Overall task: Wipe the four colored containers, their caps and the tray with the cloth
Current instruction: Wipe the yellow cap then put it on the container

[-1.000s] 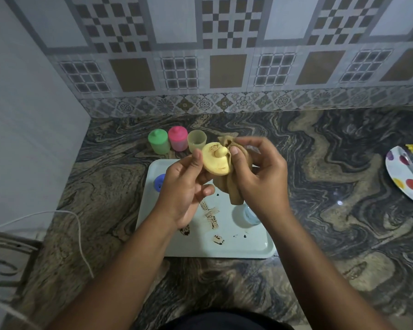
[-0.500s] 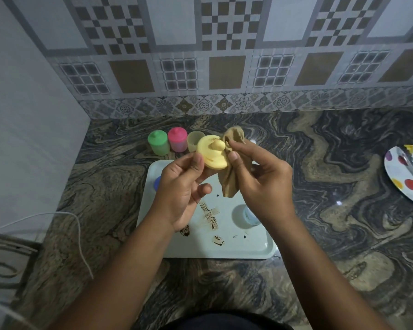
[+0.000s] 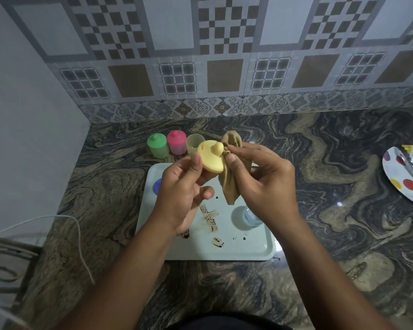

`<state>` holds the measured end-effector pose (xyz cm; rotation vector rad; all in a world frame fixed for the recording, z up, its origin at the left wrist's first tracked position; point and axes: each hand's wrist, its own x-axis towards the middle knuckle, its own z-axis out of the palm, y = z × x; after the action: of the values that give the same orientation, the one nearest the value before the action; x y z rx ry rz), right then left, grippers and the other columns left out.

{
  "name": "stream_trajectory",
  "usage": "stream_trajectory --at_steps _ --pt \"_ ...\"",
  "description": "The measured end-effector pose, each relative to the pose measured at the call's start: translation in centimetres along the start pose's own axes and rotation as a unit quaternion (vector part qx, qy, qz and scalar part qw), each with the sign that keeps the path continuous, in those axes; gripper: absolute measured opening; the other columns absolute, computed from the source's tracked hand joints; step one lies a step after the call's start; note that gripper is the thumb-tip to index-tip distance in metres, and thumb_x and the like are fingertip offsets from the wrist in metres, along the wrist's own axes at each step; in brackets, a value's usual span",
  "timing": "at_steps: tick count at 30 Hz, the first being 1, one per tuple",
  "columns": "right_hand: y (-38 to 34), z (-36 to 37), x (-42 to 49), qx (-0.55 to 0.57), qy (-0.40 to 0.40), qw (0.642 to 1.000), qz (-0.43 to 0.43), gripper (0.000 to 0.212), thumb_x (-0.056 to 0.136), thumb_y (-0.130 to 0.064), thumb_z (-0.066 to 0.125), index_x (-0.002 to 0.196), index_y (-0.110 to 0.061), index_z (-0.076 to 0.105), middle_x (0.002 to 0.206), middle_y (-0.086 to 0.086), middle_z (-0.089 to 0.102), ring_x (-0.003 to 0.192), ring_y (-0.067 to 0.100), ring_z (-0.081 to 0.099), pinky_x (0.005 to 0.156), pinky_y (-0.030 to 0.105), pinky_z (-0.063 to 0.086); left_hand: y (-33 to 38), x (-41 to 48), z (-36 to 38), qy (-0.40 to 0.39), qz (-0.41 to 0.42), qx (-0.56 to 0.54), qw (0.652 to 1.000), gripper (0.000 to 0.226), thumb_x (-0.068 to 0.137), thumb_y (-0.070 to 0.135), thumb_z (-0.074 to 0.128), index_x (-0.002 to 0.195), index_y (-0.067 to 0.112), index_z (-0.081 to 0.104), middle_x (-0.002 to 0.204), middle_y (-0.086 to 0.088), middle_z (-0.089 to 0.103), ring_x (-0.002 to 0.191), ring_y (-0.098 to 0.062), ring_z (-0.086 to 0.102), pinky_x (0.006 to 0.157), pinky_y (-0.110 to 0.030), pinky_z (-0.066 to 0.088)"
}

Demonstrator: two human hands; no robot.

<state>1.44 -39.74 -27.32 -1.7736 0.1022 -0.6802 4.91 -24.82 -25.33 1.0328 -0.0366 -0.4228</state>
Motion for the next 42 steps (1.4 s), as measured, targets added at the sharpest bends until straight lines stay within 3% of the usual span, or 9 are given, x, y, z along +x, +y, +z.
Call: stream_trajectory --at_steps 7,12,16,22,25,30,33,37,42 --pt "-0.3 0.4 -0.4 0.009 0.019 1.0 -0.003 0.015 0.09 -0.014 0.079 0.105 -0.015 0.081 0.11 -0.002 0.075 0.087 0.014 0.077 0.054 0.045 0.06 -0.6 0.0 -0.1 -0.031 0.027 -0.018 0.999 0.03 0.098 0.023 0.053 0.121 0.007 0.064 0.129 -0.013 0.064 0.116 -0.02 0.062 0.08 -0.027 0.054" --pt "-0.6 0.3 -0.2 -0.008 0.017 0.999 -0.032 0.014 0.091 -0.014 0.078 0.104 -0.015 0.081 0.108 -0.002 0.076 0.087 0.012 0.076 0.053 0.042 0.059 0.0 -0.1 -0.1 0.001 0.005 0.003 1.0 0.027 0.091 0.023 0.054 0.109 0.008 0.067 0.102 -0.003 0.073 0.088 -0.01 0.068 0.049 -0.017 0.044" --pt "-0.5 0.7 -0.6 -0.009 0.008 1.0 -0.022 0.013 0.09 -0.016 0.077 0.103 -0.015 0.082 0.107 -0.004 0.076 0.088 0.012 0.076 0.054 0.043 0.059 0.0 0.3 0.0 0.033 -0.007 -0.025 0.999 0.04 0.093 0.038 0.049 0.113 0.006 0.063 0.09 0.0 0.07 0.07 -0.007 0.059 0.044 -0.017 0.035" --pt "0.0 1.0 -0.8 -0.016 0.028 0.999 -0.026 0.014 0.091 -0.017 0.077 0.104 -0.015 0.082 0.109 -0.004 0.076 0.088 0.01 0.076 0.052 0.041 0.059 0.2 0.4 -0.3 -0.029 0.028 -0.016 0.999 0.04 0.1 0.034 0.045 0.123 0.008 0.064 0.132 -0.015 0.063 0.123 -0.023 0.06 0.094 -0.036 0.052" --pt "-0.5 0.8 -0.6 -0.016 0.036 0.998 -0.039 0.012 0.091 -0.013 0.078 0.102 -0.016 0.081 0.107 -0.007 0.075 0.084 0.009 0.076 0.051 0.038 0.058 0.2 0.2 -0.5 -0.035 0.041 0.022 0.998 0.027 0.099 0.016 0.053 0.121 0.006 0.064 0.124 -0.014 0.068 0.113 -0.022 0.065 0.083 -0.028 0.055" --pt "-0.7 0.6 -0.5 -0.017 0.019 0.999 -0.034 0.012 0.091 -0.016 0.078 0.102 -0.016 0.082 0.107 -0.006 0.076 0.088 0.009 0.076 0.053 0.042 0.059 0.2 0.0 0.0 0.03 0.0 0.017 0.999 0.03 0.098 0.032 0.047 0.101 0.01 0.068 0.087 0.001 0.072 0.073 -0.007 0.063 0.047 -0.017 0.041" --pt "-0.7 0.7 -0.9 -0.021 0.009 0.999 -0.034 0.014 0.091 -0.015 0.078 0.104 -0.013 0.082 0.109 -0.003 0.076 0.092 0.009 0.076 0.058 0.04 0.061 -0.2 0.2 0.2 0.026 0.003 -0.01 1.0 0.047 0.098 0.047 0.039 0.109 0.011 0.067 0.096 -0.002 0.071 0.075 -0.009 0.063 0.051 -0.018 0.044" --pt "-0.6 0.7 -0.7 -0.021 0.029 0.998 -0.043 0.014 0.091 -0.017 0.077 0.103 -0.011 0.082 0.11 -0.001 0.076 0.09 0.01 0.076 0.06 0.035 0.061 -0.2 0.0 -0.1 -0.025 0.02 -0.039 0.999 0.04 0.1 0.037 0.045 0.123 0.01 0.065 0.13 -0.012 0.065 0.118 -0.021 0.064 0.086 -0.03 0.056" --pt "-0.9 0.3 -0.2 -0.038 0.027 0.997 -0.065 0.013 0.091 -0.014 0.077 0.103 -0.011 0.082 0.11 -0.002 0.076 0.091 0.009 0.075 0.057 0.033 0.059 0.2 -0.2 0.0 0.005 0.008 0.005 1.0 0.027 0.095 0.029 0.05 0.103 0.011 0.069 0.094 -0.002 0.072 0.078 -0.008 0.065 0.05 -0.018 0.044"
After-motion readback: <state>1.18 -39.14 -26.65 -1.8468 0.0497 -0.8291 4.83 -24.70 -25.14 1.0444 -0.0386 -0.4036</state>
